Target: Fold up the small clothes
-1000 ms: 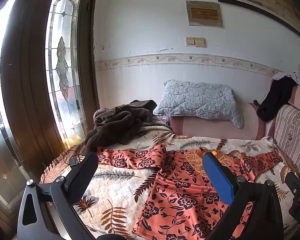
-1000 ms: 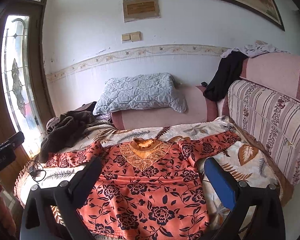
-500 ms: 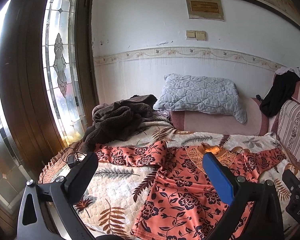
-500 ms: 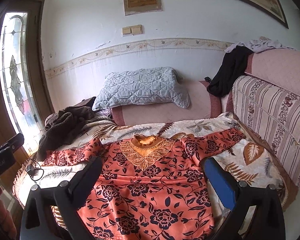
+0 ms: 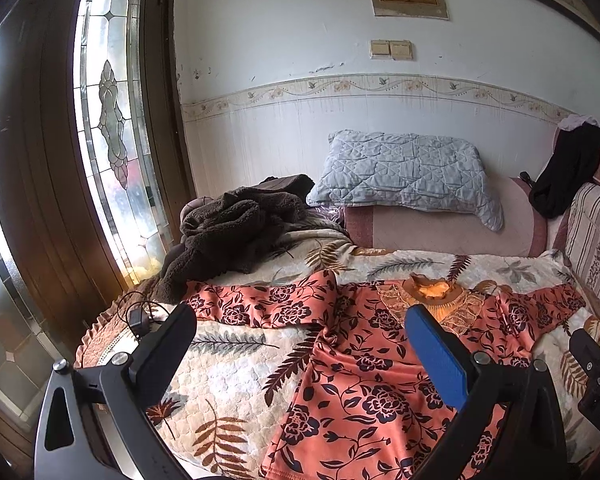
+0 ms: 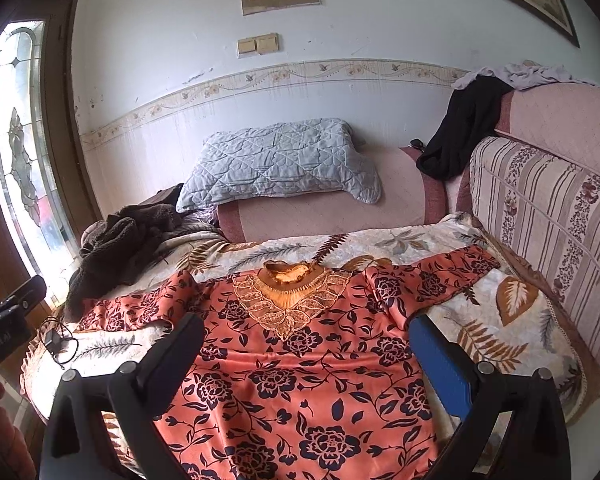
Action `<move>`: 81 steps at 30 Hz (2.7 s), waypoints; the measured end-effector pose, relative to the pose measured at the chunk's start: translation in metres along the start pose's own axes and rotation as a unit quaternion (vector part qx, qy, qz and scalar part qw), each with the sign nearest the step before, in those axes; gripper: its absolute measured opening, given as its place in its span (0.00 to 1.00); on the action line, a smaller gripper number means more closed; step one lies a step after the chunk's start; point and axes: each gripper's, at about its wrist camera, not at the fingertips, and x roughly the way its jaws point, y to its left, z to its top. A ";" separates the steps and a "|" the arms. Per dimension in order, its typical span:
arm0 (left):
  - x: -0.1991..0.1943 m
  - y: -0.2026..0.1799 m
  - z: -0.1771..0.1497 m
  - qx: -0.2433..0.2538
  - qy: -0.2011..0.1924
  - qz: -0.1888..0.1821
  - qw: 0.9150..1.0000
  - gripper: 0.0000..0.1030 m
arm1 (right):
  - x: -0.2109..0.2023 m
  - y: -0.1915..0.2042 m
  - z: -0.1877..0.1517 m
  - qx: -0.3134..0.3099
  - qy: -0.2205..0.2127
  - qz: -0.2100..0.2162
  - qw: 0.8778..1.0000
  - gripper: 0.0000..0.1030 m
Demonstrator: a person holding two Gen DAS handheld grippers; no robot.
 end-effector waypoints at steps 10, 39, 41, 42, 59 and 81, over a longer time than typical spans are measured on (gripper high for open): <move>0.065 -0.025 -0.003 0.016 0.030 0.002 0.999 1.00 | 0.066 -0.005 0.007 0.017 0.023 -0.002 1.000 1.00; 0.305 -0.126 -0.081 0.089 0.147 -0.043 0.984 1.00 | 0.366 -0.448 -0.047 0.571 0.021 -0.024 0.821 0.49; 0.305 -0.132 -0.084 0.100 0.145 -0.042 0.984 1.00 | 0.376 -0.456 -0.041 0.562 0.011 -0.017 0.827 0.49; 0.305 -0.134 -0.086 0.105 0.143 -0.041 0.983 1.00 | 0.381 -0.458 -0.040 0.557 0.008 -0.015 0.831 0.48; 0.291 -0.119 -0.066 0.063 0.127 -0.043 0.989 1.00 | 0.345 -0.383 0.036 0.450 -0.062 0.075 0.888 0.05; 0.291 0.014 -0.043 -0.047 0.127 0.041 0.990 1.00 | 0.340 0.003 -0.028 0.252 0.229 0.328 0.881 0.70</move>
